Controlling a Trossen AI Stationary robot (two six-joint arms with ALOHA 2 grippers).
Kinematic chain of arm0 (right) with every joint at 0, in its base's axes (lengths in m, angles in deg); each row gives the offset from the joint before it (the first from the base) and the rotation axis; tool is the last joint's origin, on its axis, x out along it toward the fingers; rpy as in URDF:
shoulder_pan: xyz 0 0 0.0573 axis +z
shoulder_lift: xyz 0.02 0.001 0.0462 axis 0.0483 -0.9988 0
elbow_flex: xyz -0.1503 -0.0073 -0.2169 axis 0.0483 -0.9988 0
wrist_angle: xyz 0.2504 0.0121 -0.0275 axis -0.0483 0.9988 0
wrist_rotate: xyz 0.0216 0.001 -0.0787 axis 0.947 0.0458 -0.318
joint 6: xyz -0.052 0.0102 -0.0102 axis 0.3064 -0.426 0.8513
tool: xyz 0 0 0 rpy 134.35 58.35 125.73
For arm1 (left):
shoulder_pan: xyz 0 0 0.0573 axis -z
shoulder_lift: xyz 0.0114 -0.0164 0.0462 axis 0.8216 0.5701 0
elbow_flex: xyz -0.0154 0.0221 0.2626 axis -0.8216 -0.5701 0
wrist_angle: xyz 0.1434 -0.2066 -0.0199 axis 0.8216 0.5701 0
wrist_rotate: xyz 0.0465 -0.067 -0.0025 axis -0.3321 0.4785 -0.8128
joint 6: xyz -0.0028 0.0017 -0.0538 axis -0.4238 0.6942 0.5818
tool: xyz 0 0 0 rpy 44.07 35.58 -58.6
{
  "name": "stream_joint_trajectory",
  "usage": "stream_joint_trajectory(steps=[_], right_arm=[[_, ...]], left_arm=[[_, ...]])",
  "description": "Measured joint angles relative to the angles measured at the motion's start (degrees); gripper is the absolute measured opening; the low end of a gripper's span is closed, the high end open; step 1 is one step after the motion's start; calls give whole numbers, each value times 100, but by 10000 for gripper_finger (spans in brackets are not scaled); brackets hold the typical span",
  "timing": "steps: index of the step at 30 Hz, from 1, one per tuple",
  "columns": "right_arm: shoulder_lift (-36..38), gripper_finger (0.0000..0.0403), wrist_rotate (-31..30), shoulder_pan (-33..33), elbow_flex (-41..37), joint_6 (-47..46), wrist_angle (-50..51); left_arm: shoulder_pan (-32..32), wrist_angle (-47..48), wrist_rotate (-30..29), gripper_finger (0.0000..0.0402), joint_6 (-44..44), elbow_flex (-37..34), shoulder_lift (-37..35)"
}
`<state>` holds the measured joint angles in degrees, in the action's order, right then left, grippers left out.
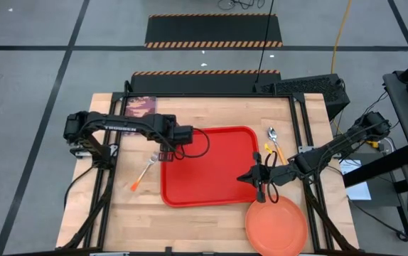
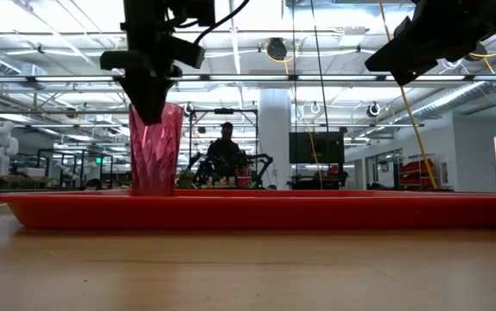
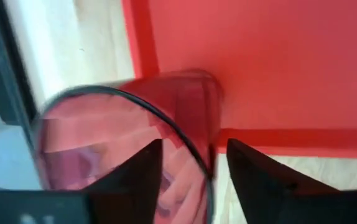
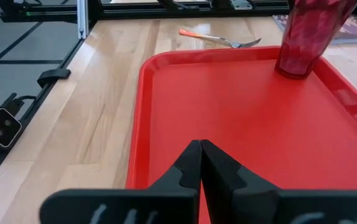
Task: Pick and place plate/cup/fork/spoon on tray
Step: Put the orange plate on the bottom right of the red cup
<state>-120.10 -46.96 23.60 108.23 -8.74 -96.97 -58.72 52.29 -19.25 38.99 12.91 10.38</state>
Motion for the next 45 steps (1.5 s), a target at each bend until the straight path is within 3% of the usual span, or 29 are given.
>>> stream_joint_trajectory(steps=[10, 20, 27, 35, 45], right_arm=[[0, 0, -4, -2, -1, -347, -68], [2, 0, 97, 420, -1, -1088, -362], [2, 0, -563, 1320, 230, -1710, -200], [-278, 0, -869, 2298, 1752, -2881, 2349], [-1907, 0, 82, 3015, 3997, -4419, 4554]], left_arm=[[572, 719, -696, 267, 1069, 733, 0], [2020, 525, -1417, 239, 2189, 1251, -2], [3145, -780, -2355, 219, 2225, 1251, -2], [3835, -2549, -2641, 216, 1806, 1253, 15], [4035, -3735, -2858, 216, 982, 1251, 633]])
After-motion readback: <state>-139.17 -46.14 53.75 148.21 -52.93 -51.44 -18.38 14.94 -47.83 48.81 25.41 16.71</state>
